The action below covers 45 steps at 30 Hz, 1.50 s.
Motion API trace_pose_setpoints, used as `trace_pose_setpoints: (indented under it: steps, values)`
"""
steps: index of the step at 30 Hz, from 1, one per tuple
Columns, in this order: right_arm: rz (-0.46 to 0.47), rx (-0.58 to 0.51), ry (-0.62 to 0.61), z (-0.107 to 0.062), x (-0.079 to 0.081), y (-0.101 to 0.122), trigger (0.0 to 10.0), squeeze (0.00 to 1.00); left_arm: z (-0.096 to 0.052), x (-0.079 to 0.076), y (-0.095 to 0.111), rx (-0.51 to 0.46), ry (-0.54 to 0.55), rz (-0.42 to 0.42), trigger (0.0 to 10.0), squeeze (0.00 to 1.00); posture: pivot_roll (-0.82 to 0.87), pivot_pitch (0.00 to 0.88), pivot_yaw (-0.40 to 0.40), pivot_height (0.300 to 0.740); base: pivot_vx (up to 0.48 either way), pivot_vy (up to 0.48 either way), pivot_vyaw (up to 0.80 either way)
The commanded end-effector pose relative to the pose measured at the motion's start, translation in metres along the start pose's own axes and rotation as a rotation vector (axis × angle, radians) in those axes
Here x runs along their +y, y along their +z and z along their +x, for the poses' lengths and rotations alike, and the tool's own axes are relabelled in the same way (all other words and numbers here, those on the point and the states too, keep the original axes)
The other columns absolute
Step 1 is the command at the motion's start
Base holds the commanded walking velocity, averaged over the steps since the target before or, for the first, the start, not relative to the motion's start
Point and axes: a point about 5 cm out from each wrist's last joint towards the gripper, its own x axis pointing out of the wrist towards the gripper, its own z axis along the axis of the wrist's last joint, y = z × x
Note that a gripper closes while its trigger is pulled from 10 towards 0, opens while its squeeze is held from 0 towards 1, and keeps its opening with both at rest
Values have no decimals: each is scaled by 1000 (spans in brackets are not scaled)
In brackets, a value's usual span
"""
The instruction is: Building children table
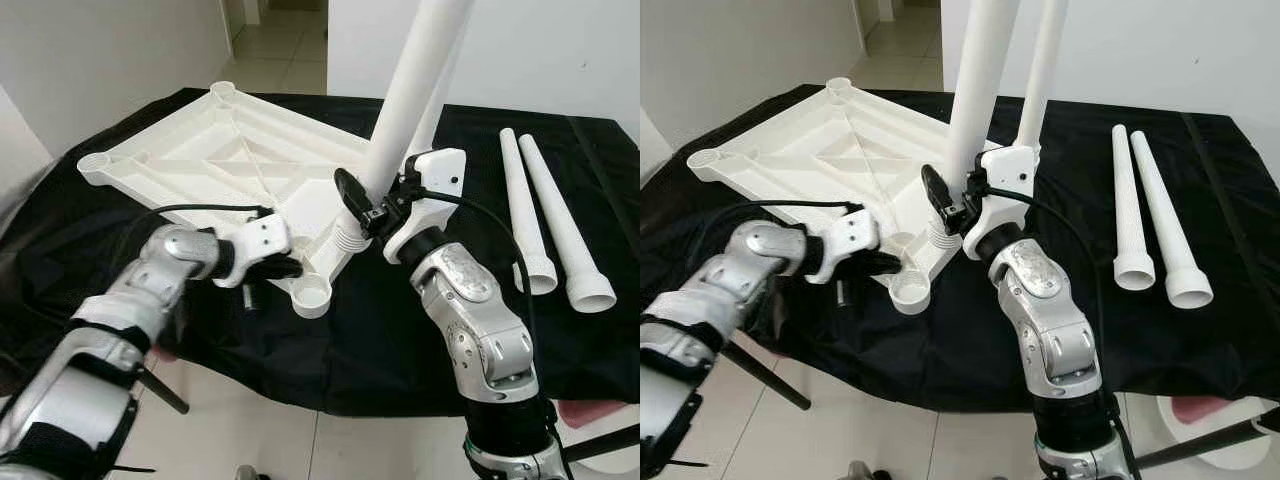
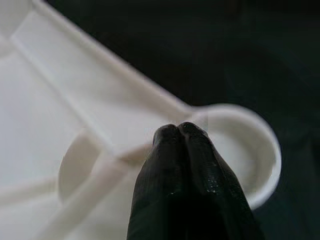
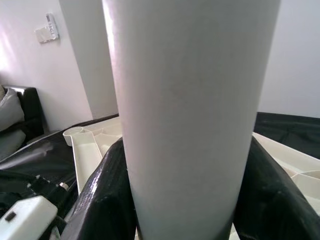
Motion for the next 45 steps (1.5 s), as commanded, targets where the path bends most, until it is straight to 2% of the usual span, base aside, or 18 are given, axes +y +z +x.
trace_pose_setpoints:
  steps: [1, 3, 4, 5, 6, 7, 8, 9, 13, 15, 18, 22, 24, 28, 31, 35, 38, 45]
  values:
    - [4, -10, 2, -2, 2, 2, 10000, 0, 3, -2, 2, -6, -16, -5, 0, 0, -113, 124, 76, 740, 0, 0, 0]
    - [3, -9, -3, -2, 1, 2, 10000, 0, 7, -5, 3, -9, -22, -2, 0, 0, -118, 126, 77, 740, 0, 0, 0]
    - [2, -10, -7, -2, 1, 3, 10000, 0, 10, -6, 3, -8, -18, 4, 1608, 0, -118, 126, 77, 740, 0, 0, 0]
    - [2, -10, -7, -2, 1, 3, 10000, 0, 10, -6, 3, -8, -18, 4, 1608, 0, -118, 126, 77, 740, 0, 0, 0]
    - [-1, -10, -9, -2, 0, 3, 10000, 0, 11, -6, 3, -7, -13, 8, 3608, 0, -118, 126, 77, 740, 0, 0, 0]
    - [-1, -10, -9, -2, 0, 3, 10000, 0, 11, -6, 3, -7, -13, 8, 3608, 0, -118, 126, 77, 740, 0, 0, 0]
    - [-2, -10, -11, -2, 0, 3, 10000, 0, 11, -5, 4, -8, -9, 8, 10000, 0, -118, 126, 77, 740, 0, 0, 0]
    - [-2, -10, -11, -2, 0, 3, 10000, 0, 11, -5, 4, -8, -9, 8, 10000, 0, -118, 126, 77, 740, 0, 0, 0]
    - [-1, -13, -20, -2, -1, 3, 10000, 0, -16, 17, 7, 4, 125, 11, 10000, 0, -115, 124, 81, 740, 0, 0, 0]
    - [-1, -13, -21, -2, -1, 3, 10000, 0, -35, 25, 2, 51, 165, 22, 10000, 0, -104, 123, 79, 740, 0, 0, 0]
    - [0, -13, -19, -2, -1, 3, 10000, 0, -49, 28, -7, 122, 173, 44, 10000, 0, -101, 123, 78, 740, 0, 0, 0]
    - [4, -15, -9, -1, 0, 3, 10000, 0, -57, 25, -27, 246, 152, 51, 10000, 0, -90, 122, 74, 740, 0, 0, 0]
    - [4, -15, -9, -1, 0, 3, 10000, 0, -57, 25, -27, 246, 152, 51, 10000, 0, -90, 122, 74, 740, 0, 0, 0]
    - [4, -19, -7, 0, 0, 3, 10000, 0, -45, 19, -36, 276, 156, 37, 10000, 0, -98, 122, 75, 740, 0, 0, 0]
    - [5, -25, -9, 1, 1, 5, 10000, 0, -21, 9, -39, 264, 146, 11, 10000, 0, -106, 123, 79, 740, 0, 0, 0]
    - [4, -26, -11, 1, 1, 5, 10000, 0, -14, 6, -37, 245, 135, 6, 10000, 0, -106, 123, 79, 740, 0, 0, 0]
    - [0, -19, -19, -2, 0, 4, 10000, 0, 6, -5, -23, 162, 62, 4, 10000, 0, -113, 121, 83, 740, 0, 0, 0]
    - [1, -20, -20, -1, 0, 4, 10000, 0, 27, -17, -3, 71, -9, 24, 10000, 0, -113, 121, 83, 740, 0, 0, 0]
